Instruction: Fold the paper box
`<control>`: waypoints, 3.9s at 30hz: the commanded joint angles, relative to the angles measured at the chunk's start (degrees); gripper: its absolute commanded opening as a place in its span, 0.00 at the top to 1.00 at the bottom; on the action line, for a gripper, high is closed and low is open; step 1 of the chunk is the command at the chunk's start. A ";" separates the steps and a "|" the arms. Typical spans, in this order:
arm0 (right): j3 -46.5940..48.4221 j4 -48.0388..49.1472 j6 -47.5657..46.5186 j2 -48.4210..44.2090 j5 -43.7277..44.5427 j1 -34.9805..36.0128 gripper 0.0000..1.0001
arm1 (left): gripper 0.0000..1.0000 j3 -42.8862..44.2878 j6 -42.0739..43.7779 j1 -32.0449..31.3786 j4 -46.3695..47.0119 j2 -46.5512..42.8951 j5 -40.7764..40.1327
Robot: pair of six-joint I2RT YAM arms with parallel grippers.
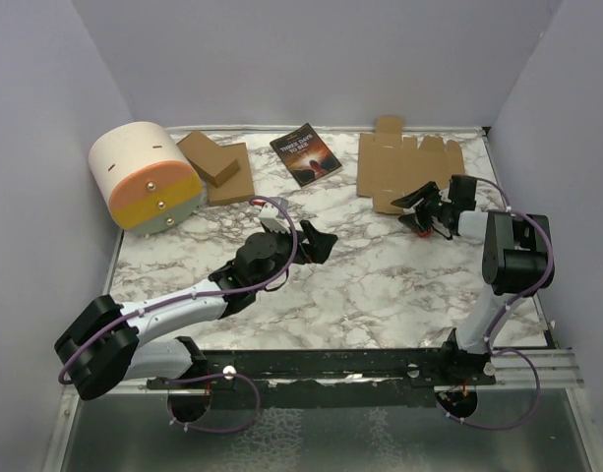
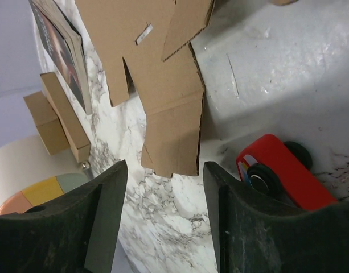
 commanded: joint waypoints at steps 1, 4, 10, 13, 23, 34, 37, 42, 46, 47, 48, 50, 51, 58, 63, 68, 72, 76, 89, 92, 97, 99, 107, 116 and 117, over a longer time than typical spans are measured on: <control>2.26 2.09 3.53 2.20 3.19 0.48 0.45 | 0.01 1.13 -0.08 0.06 -1.26 -2.13 -2.52; 3.54 1.38 3.86 3.22 3.80 0.48 0.46 | 0.01 1.08 -0.08 0.06 -2.05 -2.68 -3.03; 2.82 1.95 4.15 3.60 3.95 0.48 0.51 | 0.01 0.73 -0.05 0.10 -2.40 -3.34 -4.05; 2.58 1.89 4.30 3.33 4.11 0.43 0.55 | 0.01 0.86 0.00 0.03 -2.55 -3.16 -3.96; 0.23 3.06 4.18 2.05 4.34 0.43 0.69 | 0.01 0.68 0.58 0.05 -4.14 -4.92 -4.78; -2.94 5.37 2.26 -0.99 3.87 0.14 0.82 | 0.01 -0.53 0.02 0.03 -4.74 -7.11 -5.28; -3.43 5.74 1.68 -1.43 3.23 -0.25 0.85 | 0.01 -0.74 -0.21 0.05 -5.02 -7.78 -5.20; -5.15 6.80 0.40 -3.78 1.05 -0.91 0.88 | 0.01 -1.45 -0.88 0.03 -5.12 -8.81 -5.29; -7.21 7.50 -1.83 -6.84 -0.53 -0.92 0.90 | 0.01 -1.82 -1.18 0.01 -5.08 -9.12 -5.14; -7.55 7.18 -2.44 -7.59 -0.77 -0.92 0.90 | 0.01 -1.91 -1.12 0.04 -5.04 -9.21 -5.11; -7.92 6.97 -3.21 -8.37 -1.10 -0.97 0.90 | 0.01 -1.99 -1.11 0.03 -4.96 -9.25 -5.06; -8.38 5.92 -4.81 -9.73 -2.05 -1.00 0.91 | 0.01 -2.08 -1.04 0.08 -4.86 -9.47 -5.02; -8.75 5.77 -5.77 -10.50 -2.57 -1.01 0.91 | 0.01 -2.27 -0.97 0.03 -4.86 -9.62 -4.94; -10.51 6.30 -12.07 -18.13 -4.39 -1.92 0.92 | 0.01 -3.93 -0.61 0.07 -3.41 -10.65 -4.84; -12.83 7.39 -15.33 -24.25 -6.91 -2.96 0.93 | 0.01 -4.65 0.08 0.07 -2.54 -11.19 -5.08; -15.74 7.37 -19.73 -31.61 -8.18 -4.13 0.95 | 0.01 -5.56 0.72 0.10 -0.68 -11.25 -5.10; -16.75 7.60 -21.75 -35.13 -11.21 -4.43 0.96 | 0.01 -6.00 1.11 0.26 0.63 -10.93 -4.38; -17.30 7.68 -27.44 -37.00 -15.39 -4.52 0.99 | 0.01 -5.74 1.42 1.45 1.03 -11.17 -1.66; -16.39 8.88 -39.61 -41.20 -38.61 -4.61 0.99 | 0.04 -2.90 3.12 11.20 -5.82 -14.91 11.26; -15.36 8.72 -42.04 -41.18 -45.07 -4.61 0.99 | 0.05 -2.84 4.08 13.37 -8.38 -16.99 12.42; -10.75 3.37 -47.63 -39.24 -53.93 -3.10 0.99 | 0.08 -2.23 5.83 15.31 -13.41 -21.40 11.11; -7.25 -4.40 -53.44 -37.91 -56.02 -0.81 0.99 | 0.10 -1.80 6.36 15.54 -15.50 -23.77 9.76; 7.57 -41.93 -82.35 -34.22 -60.28 6.46 0.99 | 0.12 -1.41 7.78 15.56 -21.44 -32.16 3.69; 2.69 -37.63 -78.61 -30.72 -48.81 7.01 0.99 | 0.13 -1.96 7.77 15.61 -23.50 -34.89 0.63; 3.40 -38.99 -79.07 -28.89 -46.01 7.00 0.99 | 0.13 -2.12 7.62 15.57 -23.28 -34.51 0.88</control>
